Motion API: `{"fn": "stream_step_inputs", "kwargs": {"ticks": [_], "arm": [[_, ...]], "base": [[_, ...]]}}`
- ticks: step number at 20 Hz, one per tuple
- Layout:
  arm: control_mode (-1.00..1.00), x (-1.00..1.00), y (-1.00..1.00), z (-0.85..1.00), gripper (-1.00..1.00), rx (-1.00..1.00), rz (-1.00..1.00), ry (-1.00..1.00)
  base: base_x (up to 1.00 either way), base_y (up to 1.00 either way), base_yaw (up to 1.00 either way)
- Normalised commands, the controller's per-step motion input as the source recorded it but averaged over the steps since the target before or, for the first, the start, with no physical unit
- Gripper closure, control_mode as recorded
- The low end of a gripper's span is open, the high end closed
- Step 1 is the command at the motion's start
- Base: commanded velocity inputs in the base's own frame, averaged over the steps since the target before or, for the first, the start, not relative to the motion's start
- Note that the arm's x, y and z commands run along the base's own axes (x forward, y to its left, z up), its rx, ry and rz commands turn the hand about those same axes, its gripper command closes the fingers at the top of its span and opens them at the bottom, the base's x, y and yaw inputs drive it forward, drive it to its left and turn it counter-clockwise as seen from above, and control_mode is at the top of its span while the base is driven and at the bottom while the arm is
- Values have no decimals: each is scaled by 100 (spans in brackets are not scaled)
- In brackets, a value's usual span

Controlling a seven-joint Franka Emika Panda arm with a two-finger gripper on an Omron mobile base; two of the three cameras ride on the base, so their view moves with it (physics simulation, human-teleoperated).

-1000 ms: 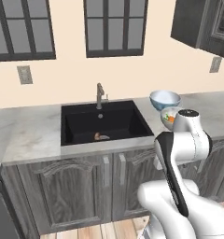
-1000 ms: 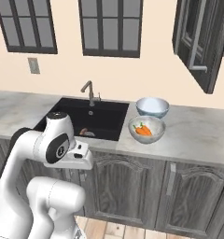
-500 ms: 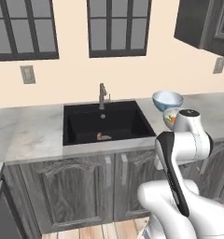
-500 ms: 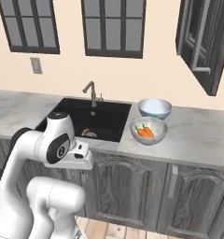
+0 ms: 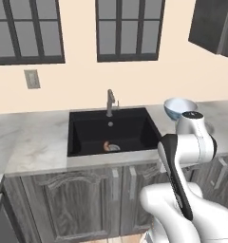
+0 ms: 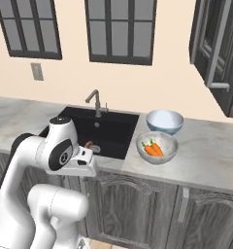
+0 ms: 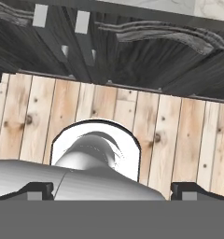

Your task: Pick the carrots from the cabinet and place them in one bowl. Pick the potato from the sink and place it in the other bowl.

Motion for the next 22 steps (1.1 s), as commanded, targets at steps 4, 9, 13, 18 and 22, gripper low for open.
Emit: {"fn": "stream_step_inputs", "kwargs": {"ticks": [4, 9, 13, 18, 22], "arm": [[100, 0, 0, 0, -100, 0, 0, 0], [100, 0, 0, 0, -100, 0, 0, 0], [100, 0, 0, 0, -100, 0, 0, 0], [100, 0, 0, 0, -100, 0, 0, 0], [100, 0, 0, 0, -100, 0, 0, 0]], "base": [[26, -5, 3], [28, -9, 3], [26, -11, 3], [26, -13, 2], [30, -16, 0]]}}
